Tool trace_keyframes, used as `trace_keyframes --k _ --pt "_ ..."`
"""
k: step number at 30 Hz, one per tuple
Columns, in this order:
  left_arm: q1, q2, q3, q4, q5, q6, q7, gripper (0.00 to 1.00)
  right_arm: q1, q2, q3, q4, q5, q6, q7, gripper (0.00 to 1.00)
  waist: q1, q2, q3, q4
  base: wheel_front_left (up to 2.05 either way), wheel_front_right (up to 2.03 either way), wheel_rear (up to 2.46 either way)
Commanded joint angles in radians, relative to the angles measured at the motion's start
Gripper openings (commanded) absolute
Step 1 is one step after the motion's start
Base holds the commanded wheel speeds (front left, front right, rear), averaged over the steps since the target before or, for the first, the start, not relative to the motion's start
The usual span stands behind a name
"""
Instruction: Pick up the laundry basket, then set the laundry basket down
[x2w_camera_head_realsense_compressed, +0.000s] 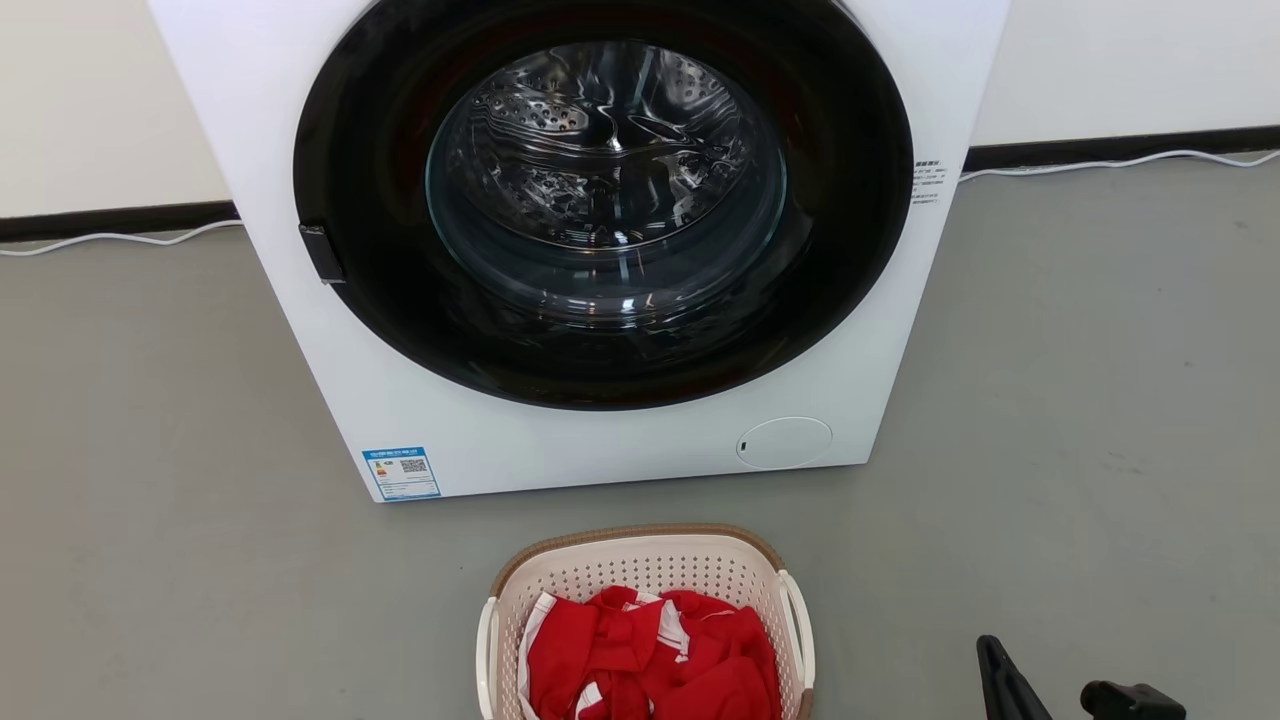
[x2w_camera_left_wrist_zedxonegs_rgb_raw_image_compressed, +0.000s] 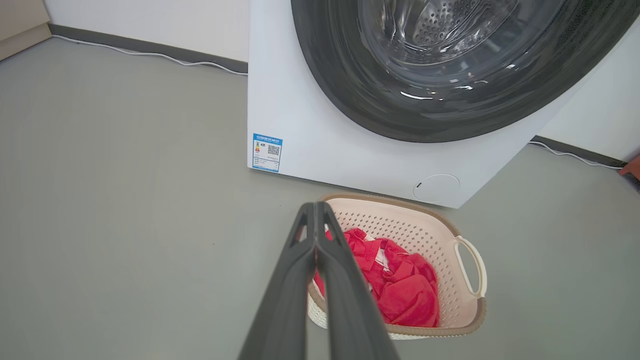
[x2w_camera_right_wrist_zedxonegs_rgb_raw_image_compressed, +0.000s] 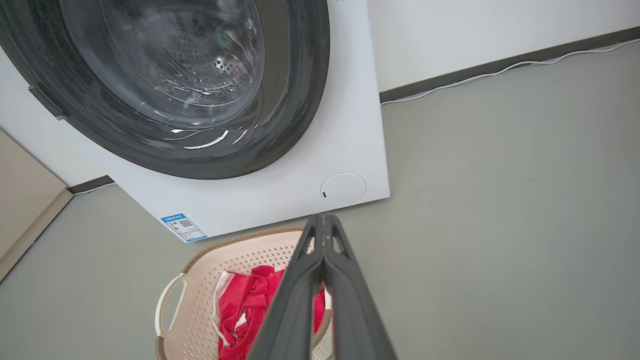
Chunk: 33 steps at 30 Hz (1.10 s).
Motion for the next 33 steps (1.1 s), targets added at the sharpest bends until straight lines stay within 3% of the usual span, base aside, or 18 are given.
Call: trace_keyframes --k 1,33 --pt "-0.039 0.012 0.014 -0.019 -0.031 -0.006 0.006 0.00 -0.034 -0.009 -0.009 -0.031 0.035 0.000 0.011 0.00 -0.0003 -0.0001 0.000 0.001 0.00 0.00 0.00" --pt "-0.112 0.022 0.067 -0.017 -0.386 -0.035 0.089 0.00 -0.056 -0.016 -0.056 -0.076 0.391 0.000 0.098 0.00 -0.0003 -0.0001 0.006 0.014 0.00 0.00 0.00"
